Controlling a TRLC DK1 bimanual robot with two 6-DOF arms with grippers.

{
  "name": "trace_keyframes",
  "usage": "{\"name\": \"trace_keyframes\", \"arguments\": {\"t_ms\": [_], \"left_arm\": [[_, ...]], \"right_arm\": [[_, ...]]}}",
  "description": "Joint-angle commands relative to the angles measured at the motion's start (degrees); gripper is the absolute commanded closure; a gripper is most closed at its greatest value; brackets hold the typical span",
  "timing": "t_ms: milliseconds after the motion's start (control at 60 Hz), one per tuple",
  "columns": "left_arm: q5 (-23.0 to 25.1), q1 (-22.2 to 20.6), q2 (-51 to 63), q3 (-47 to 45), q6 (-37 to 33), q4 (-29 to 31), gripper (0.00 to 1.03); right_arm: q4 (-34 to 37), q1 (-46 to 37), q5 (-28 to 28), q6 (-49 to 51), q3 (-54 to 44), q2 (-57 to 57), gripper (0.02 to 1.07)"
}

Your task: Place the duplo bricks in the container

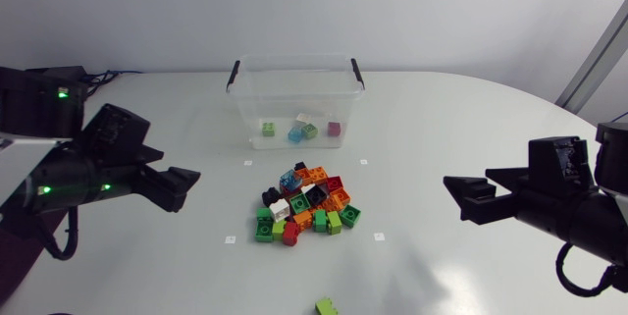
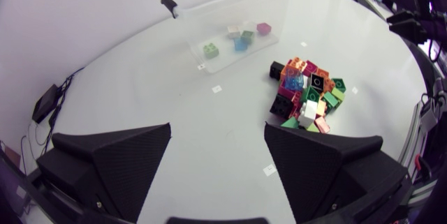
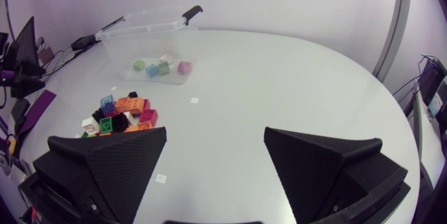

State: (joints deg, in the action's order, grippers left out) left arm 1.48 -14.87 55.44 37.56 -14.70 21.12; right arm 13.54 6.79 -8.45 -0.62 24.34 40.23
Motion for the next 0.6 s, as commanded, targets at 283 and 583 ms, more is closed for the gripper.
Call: {"name": "trace_keyframes", "arguments": {"t_ms": [283,583], "left_arm": [[2.3,-6.0,24.2,13.8,-8.0,3.6,0.07],[9.2,-8.9,36.0,26.6,-6.7,8.6,0.08]], "right_arm": [[9.6,5.9,-3.6,0.0,5.0,4.0,0.06],[21.6,14.9,-1.7,8.5,10.4,14.0,0.06]]}}
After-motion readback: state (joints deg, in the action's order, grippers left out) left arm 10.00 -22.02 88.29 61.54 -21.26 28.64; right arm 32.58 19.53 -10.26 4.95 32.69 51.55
